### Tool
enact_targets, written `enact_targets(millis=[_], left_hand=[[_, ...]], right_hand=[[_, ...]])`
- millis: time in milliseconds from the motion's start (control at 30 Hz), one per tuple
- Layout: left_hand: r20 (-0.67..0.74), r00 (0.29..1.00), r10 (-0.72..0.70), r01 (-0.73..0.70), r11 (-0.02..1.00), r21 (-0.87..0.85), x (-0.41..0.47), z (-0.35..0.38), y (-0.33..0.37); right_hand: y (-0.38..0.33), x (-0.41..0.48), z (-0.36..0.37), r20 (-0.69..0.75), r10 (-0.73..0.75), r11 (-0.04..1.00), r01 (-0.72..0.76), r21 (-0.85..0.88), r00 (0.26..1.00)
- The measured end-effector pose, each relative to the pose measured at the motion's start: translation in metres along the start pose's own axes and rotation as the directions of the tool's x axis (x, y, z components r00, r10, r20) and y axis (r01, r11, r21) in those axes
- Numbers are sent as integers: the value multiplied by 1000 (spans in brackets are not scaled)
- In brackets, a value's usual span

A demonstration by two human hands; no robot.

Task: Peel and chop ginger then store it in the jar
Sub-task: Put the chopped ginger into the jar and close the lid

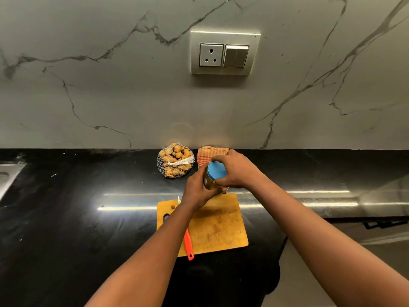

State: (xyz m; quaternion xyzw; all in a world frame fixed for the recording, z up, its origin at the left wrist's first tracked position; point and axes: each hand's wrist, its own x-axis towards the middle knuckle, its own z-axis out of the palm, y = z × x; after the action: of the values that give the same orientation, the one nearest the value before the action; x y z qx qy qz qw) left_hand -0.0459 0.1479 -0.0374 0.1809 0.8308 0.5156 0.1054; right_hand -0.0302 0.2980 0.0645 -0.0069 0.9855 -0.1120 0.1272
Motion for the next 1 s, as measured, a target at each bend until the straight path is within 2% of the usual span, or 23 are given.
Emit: enact_targets(millis=[267, 633, 1000], left_hand=[[17, 1000, 20, -21, 999, 48, 24, 32, 26], [122, 991, 56, -59, 998, 24, 76, 81, 67], [157, 988, 3, -2, 1000, -6, 116, 92, 67]], right_hand=[[37, -10, -19, -17, 104, 993, -103, 58, 994], [98, 1, -40, -51, 219, 976, -219, -14, 975], [120, 39, -44, -64, 272, 962, -273, -9, 960]])
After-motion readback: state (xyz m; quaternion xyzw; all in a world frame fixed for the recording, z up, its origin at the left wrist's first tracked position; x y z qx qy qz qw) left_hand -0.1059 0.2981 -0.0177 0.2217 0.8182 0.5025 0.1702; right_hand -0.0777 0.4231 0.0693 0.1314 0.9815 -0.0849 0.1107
